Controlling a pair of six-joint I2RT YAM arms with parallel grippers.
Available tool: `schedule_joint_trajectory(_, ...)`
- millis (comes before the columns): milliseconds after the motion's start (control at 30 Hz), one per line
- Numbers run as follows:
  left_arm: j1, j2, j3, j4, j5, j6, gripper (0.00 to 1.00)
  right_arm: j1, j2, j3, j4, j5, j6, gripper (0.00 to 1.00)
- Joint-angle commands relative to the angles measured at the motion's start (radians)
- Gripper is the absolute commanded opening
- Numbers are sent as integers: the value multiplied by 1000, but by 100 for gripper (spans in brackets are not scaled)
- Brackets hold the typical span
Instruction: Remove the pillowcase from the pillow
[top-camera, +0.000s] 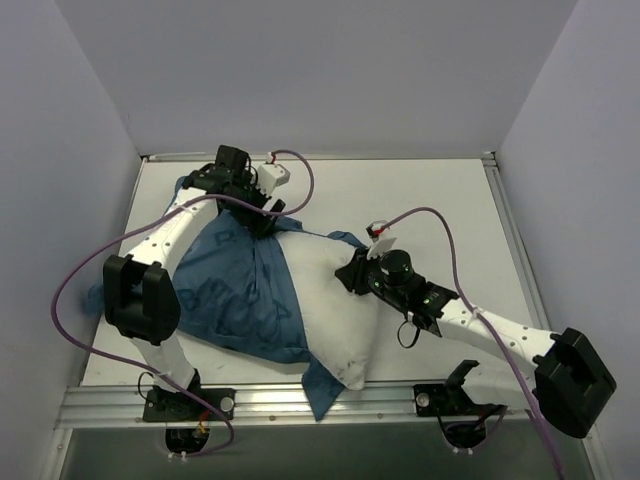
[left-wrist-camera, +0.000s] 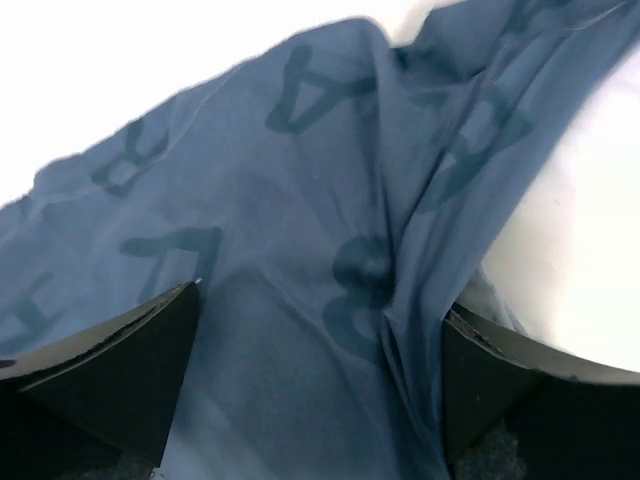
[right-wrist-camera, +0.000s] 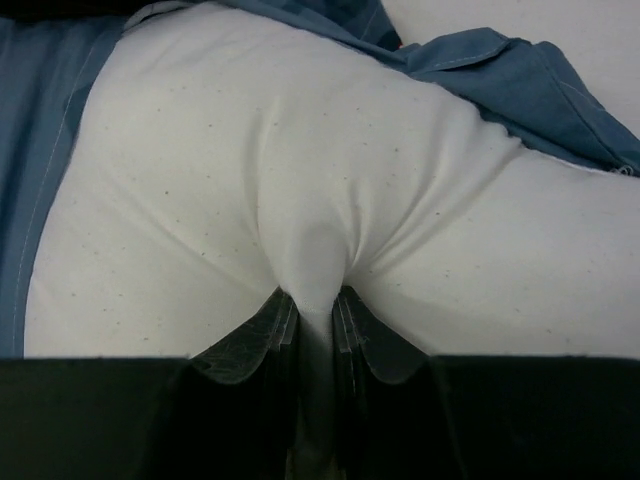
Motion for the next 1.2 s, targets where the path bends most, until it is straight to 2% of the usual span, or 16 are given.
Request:
schedule_joint_trajectory(0,28,-66,140,-148,132,7,94,-60,80,65,-151,18,5,0)
schedule_joint_trajectory(67,34,-100,213,-213,181,17,94,-84,102,80,-153,32,35,0)
schedule_joint_trajectory(233,38,-247,209,-341,255,114,94,-92,134,110,-157,96,126,0)
schedule_joint_trajectory(367,38,-337,91,-418,159,195,94,-92,157,106,-130,101,178,0)
schedule_joint_trajectory(533,34,-466,-199,-472,71,319,96,-92,165,100,-131,107,196,0)
schedule_joint_trajectory(600,31,-501,-278,-433,-11,329,95,-94,158,97,-130,112,201,0)
schedule_joint_trajectory(667,29,-512,-392,-319,-86,326,94,-94,158,94,-122,112,212,0)
schedule_joint_trajectory(767,28,-485,-463,-138,-214,291,94,-95,174,105,-118,105,218,0)
schedule_joint_trajectory(800,26,-459,-469,-84,-281,278,98,-95,178,106,-116,104,218,0)
schedule_joint_trajectory(867,20,-430,-474,77,-356,246,79,-97,197,113,-105,105,216,0)
schedule_joint_trajectory(900,14,-398,-470,131,-396,238,63,-101,203,119,-102,107,213,0)
schedule_joint_trajectory(967,12,-365,-439,252,-470,229,56,-118,235,134,-95,105,200,0)
schedule_joint_trajectory(1067,21,-298,-377,350,-538,203,56,-132,286,183,-82,102,183,0)
schedule_joint_trajectory(1167,26,-249,-274,329,-520,168,67,-144,344,251,-88,85,155,0)
